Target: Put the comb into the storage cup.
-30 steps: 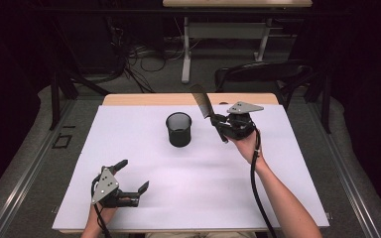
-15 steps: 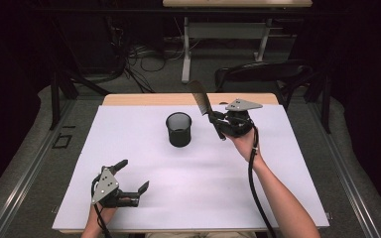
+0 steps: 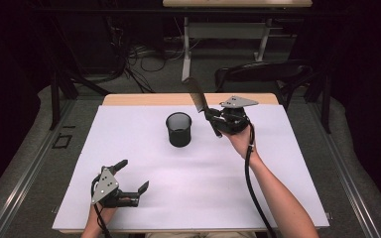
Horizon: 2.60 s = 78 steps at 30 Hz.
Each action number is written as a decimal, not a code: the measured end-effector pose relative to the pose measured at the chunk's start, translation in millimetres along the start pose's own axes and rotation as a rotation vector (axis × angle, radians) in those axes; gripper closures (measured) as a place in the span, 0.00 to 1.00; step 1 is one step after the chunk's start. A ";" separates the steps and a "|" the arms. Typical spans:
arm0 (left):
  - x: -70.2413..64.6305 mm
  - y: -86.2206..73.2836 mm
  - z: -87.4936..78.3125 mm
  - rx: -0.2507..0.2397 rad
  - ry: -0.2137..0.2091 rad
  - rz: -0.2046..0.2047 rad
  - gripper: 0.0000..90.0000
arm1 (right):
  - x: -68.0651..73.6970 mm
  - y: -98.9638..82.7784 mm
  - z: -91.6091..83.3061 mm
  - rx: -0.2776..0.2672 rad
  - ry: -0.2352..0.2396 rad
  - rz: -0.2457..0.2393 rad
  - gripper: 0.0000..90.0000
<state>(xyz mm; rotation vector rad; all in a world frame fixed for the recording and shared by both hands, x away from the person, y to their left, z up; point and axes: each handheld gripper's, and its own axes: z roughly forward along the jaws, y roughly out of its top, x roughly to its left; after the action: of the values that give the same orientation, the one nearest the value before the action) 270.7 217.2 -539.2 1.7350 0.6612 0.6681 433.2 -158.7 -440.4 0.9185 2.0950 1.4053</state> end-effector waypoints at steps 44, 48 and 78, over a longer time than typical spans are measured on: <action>0.3 -0.2 -0.2 -0.001 0.002 0.000 0.02 | 10.1 17.6 18.7 -0.061 0.014 0.000 0.81; 0.4 -0.2 -0.3 -0.002 0.002 -0.001 0.02 | 9.5 18.9 22.0 -0.070 0.018 0.011 0.81; 0.5 -0.2 -0.1 -0.002 0.002 0.000 0.02 | 11.6 27.0 42.1 -0.101 0.008 0.026 0.81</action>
<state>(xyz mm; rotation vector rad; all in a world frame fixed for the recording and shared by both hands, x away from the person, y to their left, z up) 270.9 217.6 -539.4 1.7329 0.6619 0.6704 461.6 -116.9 -431.3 0.9038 2.0049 1.5158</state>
